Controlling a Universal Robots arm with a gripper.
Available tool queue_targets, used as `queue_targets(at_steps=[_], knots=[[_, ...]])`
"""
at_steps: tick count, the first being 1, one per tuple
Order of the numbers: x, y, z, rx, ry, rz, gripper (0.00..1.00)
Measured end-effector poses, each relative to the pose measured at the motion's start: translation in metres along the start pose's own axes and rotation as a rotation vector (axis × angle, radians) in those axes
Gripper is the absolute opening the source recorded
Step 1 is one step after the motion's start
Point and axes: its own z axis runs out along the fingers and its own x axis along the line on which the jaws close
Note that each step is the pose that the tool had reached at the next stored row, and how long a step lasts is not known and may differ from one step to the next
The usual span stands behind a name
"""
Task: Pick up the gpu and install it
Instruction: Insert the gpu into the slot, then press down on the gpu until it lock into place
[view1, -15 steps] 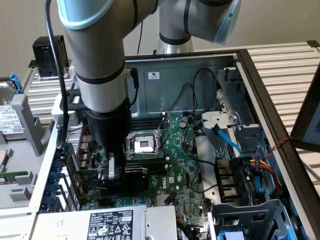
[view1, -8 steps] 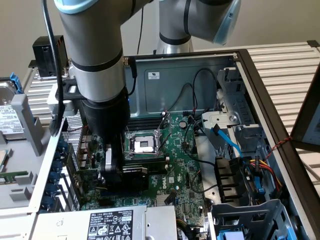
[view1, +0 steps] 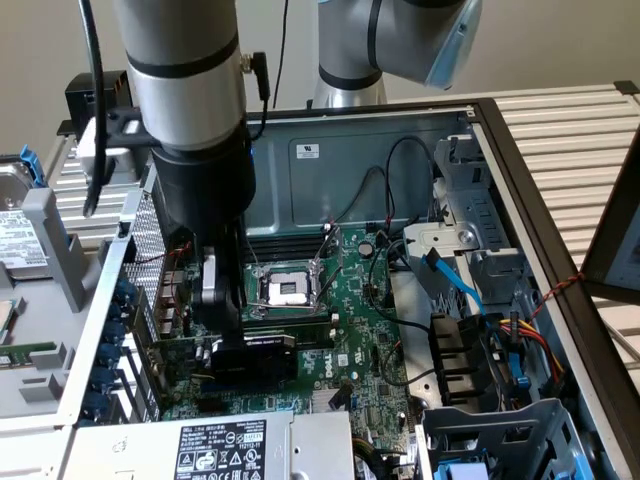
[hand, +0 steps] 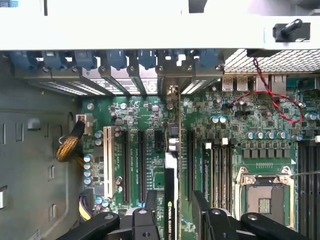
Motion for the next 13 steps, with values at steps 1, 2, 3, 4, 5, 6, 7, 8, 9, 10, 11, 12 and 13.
queue_targets(at_steps=[1, 2, 3, 4, 5, 6, 7, 8, 9, 10, 11, 12, 13], knots=[[-0.0001, 0.0, -0.0045, 0.0001, 0.0, 0.0, 0.41], [-0.0001, -0.0001, -0.0091, 0.0002, 0.0004, 0.0, 0.41], [-0.0001, -0.0001, -0.011, 0.0001, 0.0009, -0.001, 0.41], [0.0, -0.0002, -0.0113, 0.001, -0.0001, -0.001, 0.41], [0.0, -0.0002, -0.0113, 0.001, -0.0001, -0.001, 0.41], [0.0, -0.0002, -0.0114, 0.001, -0.0001, -0.001, 0.41], [0.0, -0.0001, -0.0113, 0.001, -0.0002, -0.001, 0.41], [0.0, -0.0001, -0.0114, 0.001, -0.0001, -0.001, 0.41], [0.0, -0.0001, -0.0114, 0.0009, 0.0, -0.001, 0.41], [0.0, -0.0001, -0.0114, 0.0009, 0.0, -0.001, 0.41], [0.0, -0.0001, -0.0114, 0.0009, 0.0, -0.001, 0.41], [0.0, -0.0001, -0.0114, 0.0009, 0.0, -0.001, 0.41], [0.0, -0.0001, -0.0114, 0.0009, 0.0, -0.001, 0.41]])
